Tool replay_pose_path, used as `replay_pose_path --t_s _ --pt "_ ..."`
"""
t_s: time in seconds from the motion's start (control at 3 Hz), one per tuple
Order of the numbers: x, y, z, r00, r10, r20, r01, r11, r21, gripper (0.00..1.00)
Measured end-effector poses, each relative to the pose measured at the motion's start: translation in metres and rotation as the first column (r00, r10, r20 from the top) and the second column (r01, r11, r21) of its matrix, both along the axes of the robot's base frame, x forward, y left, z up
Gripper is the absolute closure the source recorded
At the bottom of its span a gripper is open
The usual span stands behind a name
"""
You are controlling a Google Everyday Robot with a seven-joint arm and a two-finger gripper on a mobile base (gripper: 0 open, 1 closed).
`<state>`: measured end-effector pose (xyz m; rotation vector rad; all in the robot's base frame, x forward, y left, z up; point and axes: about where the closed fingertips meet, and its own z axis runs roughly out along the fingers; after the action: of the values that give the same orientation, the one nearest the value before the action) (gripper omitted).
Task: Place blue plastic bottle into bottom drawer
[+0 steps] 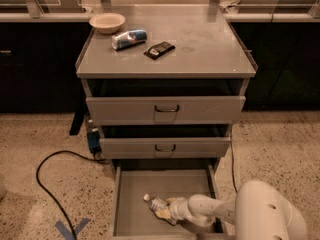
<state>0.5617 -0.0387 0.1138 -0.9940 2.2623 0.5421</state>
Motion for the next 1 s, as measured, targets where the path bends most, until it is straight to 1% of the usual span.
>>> replay_pose_path --t_s 0.33,1.0 --pt "0.0 0.0001 0.0 1.0 0.0 0.0 0.0 1.0 0.0 0.82" --pt "0.0 0.0001 0.0 1.0 0.0 0.0 0.0 1.0 0.0 0.37"
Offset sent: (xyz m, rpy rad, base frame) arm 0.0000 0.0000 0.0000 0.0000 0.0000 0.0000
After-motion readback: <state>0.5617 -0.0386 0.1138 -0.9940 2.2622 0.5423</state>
